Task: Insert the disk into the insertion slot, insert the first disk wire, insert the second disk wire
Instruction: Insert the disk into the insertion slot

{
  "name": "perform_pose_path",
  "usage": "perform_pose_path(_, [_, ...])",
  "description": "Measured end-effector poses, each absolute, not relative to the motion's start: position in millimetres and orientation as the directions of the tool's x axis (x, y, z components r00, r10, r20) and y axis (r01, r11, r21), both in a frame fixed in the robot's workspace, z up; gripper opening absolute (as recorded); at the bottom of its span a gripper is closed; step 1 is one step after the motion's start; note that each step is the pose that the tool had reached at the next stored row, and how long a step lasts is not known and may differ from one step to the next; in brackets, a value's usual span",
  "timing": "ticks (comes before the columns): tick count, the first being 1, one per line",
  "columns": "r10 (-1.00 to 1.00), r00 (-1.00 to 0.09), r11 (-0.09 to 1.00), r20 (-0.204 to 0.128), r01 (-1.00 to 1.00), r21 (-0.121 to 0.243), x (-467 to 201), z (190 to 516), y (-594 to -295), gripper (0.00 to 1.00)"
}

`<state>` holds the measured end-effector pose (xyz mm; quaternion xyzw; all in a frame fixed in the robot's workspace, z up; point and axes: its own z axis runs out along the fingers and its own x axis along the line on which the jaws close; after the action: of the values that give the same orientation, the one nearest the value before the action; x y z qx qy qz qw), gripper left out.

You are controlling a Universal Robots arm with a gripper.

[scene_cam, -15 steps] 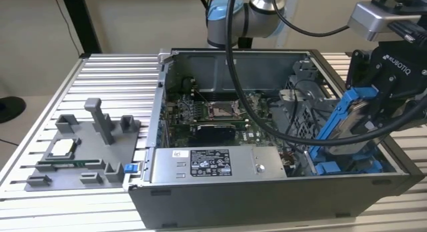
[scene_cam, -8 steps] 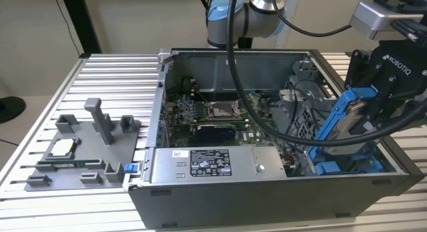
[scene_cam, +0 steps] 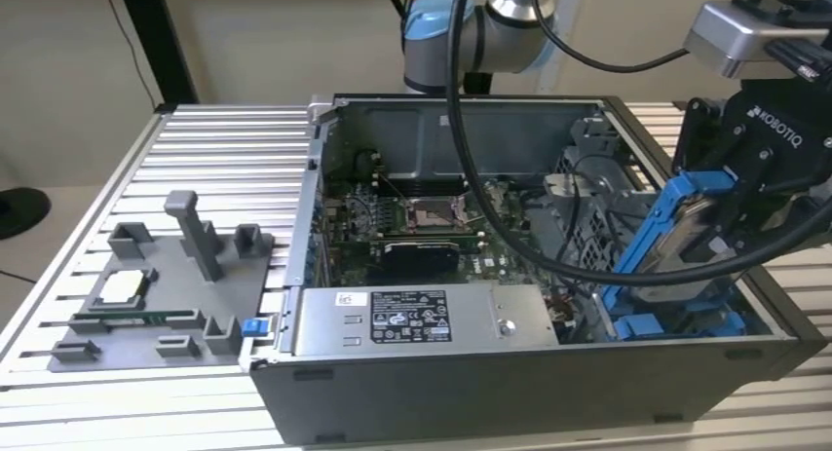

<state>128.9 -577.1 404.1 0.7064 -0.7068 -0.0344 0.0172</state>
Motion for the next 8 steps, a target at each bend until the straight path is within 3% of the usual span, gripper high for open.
perform_pose_path(8, [-1.000, -0.001, -0.001, -0.028, -0.997, 0.074, 132.0, 395.0, -577.1, 0.00])
